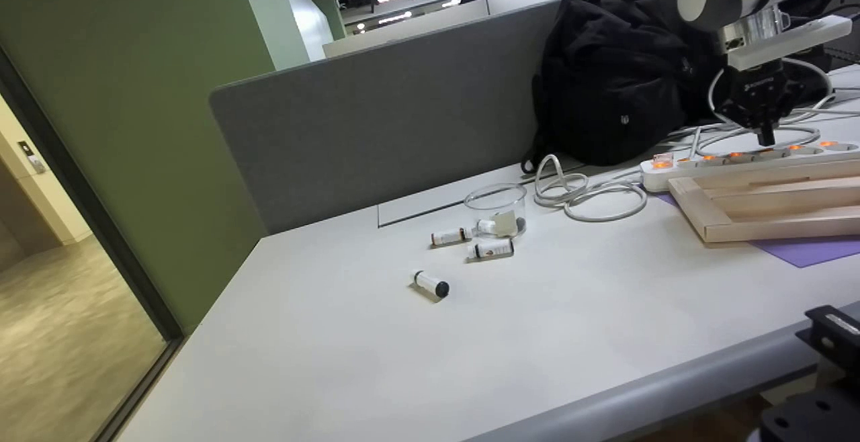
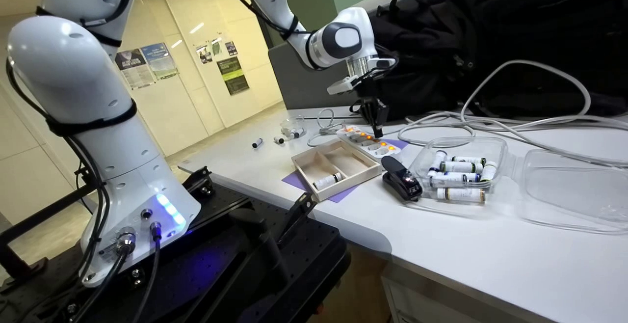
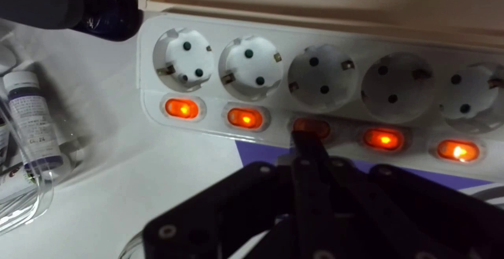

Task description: Turn on the third switch from the right

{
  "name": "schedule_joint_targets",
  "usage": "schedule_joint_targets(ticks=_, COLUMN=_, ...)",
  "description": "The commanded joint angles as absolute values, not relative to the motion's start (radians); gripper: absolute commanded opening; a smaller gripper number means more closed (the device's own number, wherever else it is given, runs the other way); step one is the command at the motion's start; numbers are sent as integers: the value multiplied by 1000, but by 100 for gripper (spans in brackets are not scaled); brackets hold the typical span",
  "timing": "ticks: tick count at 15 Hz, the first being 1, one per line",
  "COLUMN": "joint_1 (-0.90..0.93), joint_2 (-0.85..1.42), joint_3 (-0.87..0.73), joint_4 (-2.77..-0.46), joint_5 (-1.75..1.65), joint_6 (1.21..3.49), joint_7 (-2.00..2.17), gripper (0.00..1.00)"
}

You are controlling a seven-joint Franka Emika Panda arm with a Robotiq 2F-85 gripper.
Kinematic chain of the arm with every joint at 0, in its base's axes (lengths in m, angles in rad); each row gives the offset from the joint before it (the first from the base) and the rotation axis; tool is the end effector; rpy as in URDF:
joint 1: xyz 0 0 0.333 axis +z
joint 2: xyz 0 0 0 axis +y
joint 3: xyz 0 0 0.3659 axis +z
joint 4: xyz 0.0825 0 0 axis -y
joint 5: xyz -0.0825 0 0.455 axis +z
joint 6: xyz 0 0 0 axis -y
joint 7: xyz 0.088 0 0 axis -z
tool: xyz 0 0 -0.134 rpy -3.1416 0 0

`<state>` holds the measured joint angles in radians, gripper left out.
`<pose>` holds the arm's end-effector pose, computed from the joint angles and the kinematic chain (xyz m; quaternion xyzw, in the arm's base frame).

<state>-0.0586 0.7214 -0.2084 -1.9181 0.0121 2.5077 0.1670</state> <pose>0.6440 -0.1799 0.0595 0.9761 -0.1987 -0.0615 0.0636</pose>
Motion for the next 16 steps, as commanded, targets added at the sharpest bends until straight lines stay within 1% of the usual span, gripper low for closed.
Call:
schedule_joint_targets(ticks=1, joint_1=-47, joint_2=746, joint_3=-219, joint_4=-1865, joint_5=-19, joint_6=2426, joint_7=212, gripper=0)
schedule_joint_targets(ticks=16, joint_1=-43, joint_2=799, joint_3=-252, joint_4=-1880, joint_5=-86, joint_6=2471, joint_7=222, gripper=0)
